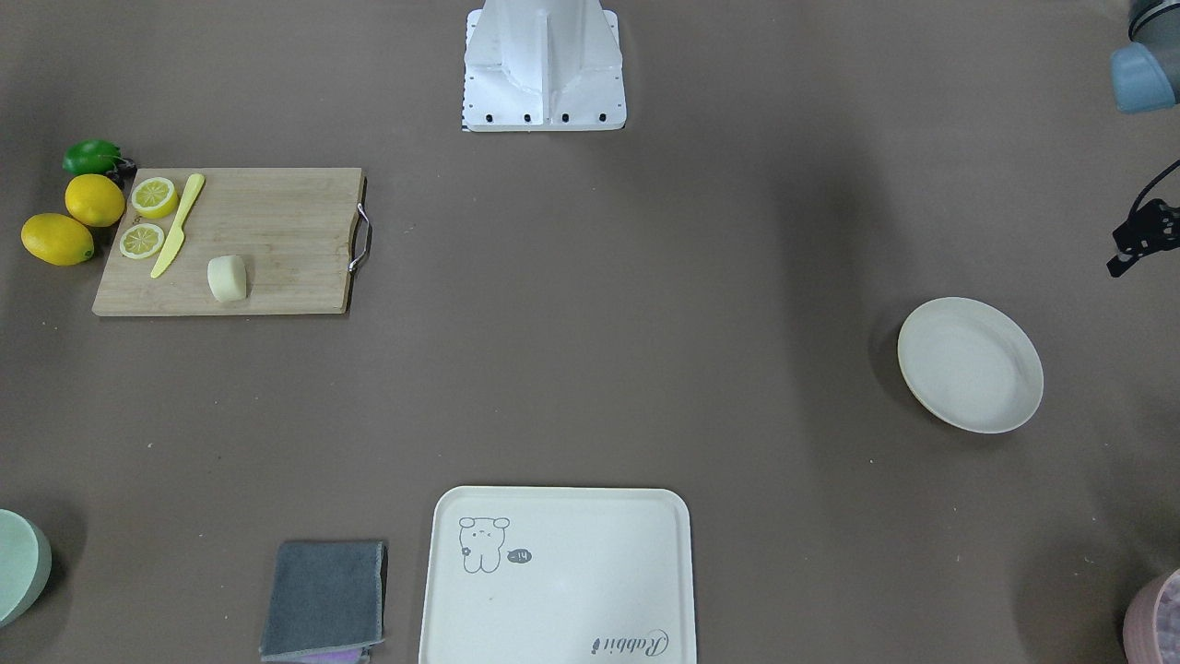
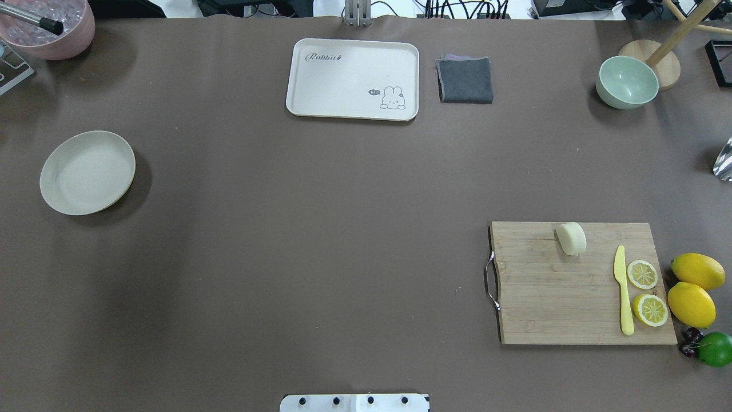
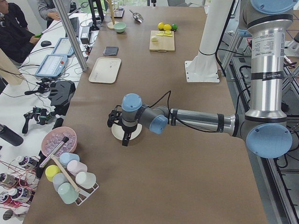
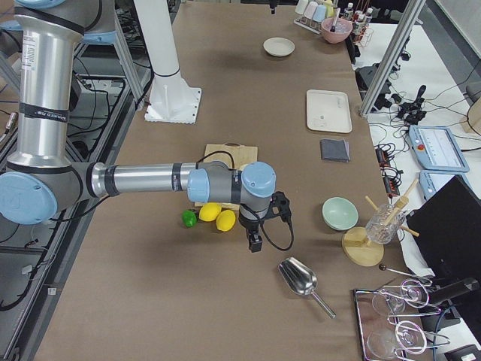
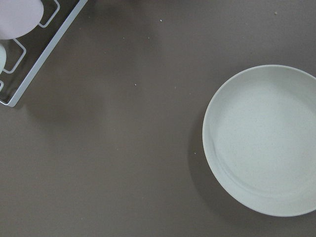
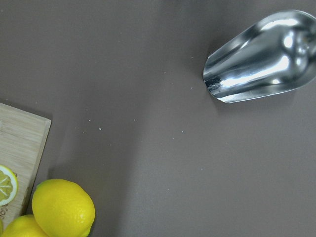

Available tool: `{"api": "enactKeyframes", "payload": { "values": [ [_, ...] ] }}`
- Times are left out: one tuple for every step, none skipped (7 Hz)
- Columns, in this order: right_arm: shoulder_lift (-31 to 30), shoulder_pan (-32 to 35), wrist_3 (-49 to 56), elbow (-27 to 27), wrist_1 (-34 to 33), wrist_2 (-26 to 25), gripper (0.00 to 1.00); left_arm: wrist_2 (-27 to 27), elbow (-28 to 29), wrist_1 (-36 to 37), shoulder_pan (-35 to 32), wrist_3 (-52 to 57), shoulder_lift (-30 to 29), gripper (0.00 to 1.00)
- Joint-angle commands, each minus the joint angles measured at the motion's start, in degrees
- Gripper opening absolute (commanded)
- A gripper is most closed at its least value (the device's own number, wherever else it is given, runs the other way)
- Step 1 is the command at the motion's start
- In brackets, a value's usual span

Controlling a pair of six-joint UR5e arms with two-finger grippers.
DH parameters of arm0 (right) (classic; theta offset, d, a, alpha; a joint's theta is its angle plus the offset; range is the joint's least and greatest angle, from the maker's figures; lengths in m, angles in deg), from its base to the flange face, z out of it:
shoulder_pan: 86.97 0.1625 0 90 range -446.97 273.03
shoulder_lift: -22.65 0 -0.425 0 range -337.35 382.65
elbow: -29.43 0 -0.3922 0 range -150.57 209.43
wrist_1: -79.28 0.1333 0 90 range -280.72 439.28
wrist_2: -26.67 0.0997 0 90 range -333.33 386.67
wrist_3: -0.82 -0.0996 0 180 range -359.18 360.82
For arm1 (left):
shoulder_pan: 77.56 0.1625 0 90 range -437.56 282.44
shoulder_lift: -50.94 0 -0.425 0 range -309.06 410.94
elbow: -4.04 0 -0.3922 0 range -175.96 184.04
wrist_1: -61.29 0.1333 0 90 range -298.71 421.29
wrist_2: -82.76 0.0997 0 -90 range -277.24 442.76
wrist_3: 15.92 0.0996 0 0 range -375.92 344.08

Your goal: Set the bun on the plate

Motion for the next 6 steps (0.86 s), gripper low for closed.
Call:
{"api": "enactKeyframes", "payload": {
  "values": [
    [0.33,-0.02,0.34,-0.52,0.0,-0.07,1.0,0.4,13.51,-8.11,4.93,-7.6,-9.52,0.97],
    [-0.02,-0.02,0.26,-0.69,0.0,0.02,1.0,0.58,18.37,-12.69,8.96,-11.75,-12.36,0.97],
    [0.06,-0.02,0.0,-1.04,0.0,0.11,1.0,1.71,19.99,-13.43,10.13,-12.05,-13.08,0.93],
    [-0.02,-0.02,-0.09,-0.87,0.0,0.11,1.0,4.68,20.78,-13.62,11.8,-12.31,-12.91,0.85],
    [0.06,-0.02,-0.09,-1.04,0.0,0.11,1.0,4.19,19.84,-13.97,11.73,-11.88,-11.96,0.8],
    [-0.11,-0.02,-0.18,-0.78,0.0,0.2,1.0,4.1,19.57,-15.1,11.73,-11.7,-10.99,0.78]
  ]
}}
